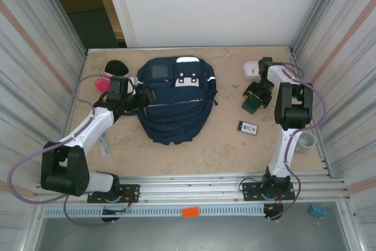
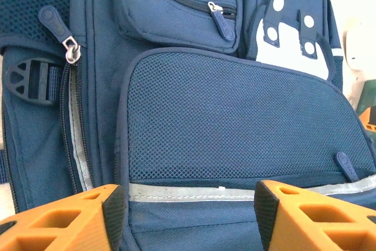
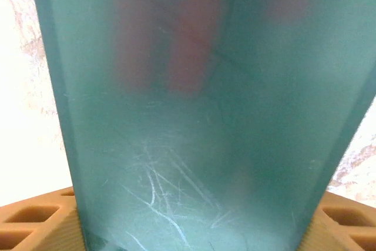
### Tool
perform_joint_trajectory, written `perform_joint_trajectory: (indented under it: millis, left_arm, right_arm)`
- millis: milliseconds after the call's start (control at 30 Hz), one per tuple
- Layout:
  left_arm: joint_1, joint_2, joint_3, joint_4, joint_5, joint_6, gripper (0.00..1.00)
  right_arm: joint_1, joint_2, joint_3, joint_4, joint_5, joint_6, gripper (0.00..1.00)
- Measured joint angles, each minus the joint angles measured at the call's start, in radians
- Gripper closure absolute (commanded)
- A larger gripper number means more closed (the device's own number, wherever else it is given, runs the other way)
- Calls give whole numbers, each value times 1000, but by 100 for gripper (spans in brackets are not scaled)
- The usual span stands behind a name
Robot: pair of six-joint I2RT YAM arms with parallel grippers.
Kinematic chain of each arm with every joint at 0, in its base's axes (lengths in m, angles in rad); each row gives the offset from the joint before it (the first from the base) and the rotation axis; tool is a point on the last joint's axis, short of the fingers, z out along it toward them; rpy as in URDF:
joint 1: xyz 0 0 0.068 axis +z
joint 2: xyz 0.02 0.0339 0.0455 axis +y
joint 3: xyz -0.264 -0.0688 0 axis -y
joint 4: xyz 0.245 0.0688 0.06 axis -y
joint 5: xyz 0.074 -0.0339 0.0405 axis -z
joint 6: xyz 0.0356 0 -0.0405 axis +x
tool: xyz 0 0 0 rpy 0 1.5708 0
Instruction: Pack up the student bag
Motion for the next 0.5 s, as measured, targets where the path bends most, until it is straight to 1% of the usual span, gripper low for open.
perform_joint_trajectory:
  millis: [133,200,267,333,400,500]
  left_arm:
    - [0,-3,0,6,17,116,37]
    - [-3,-11,1,5,34,207,37]
    - [-17,-19,8,-3,53,318,35]
    - [-53,-23,30,-26,82,474,31]
    - [-108,-23,56,-61,105,636,25]
    - [-193,-17,76,-99,101,832,19]
  right_arm:
    - [0,-38,-54,43,-1,-1,41]
    - [0,-72,-101,59,-2,-2,45]
    - [0,-121,-158,69,-8,-1,46]
    - [0,-202,-225,85,-31,-1,47]
    - [0,-300,-279,105,-56,-1,48]
    - [3,-467,-351,153,-98,3,48]
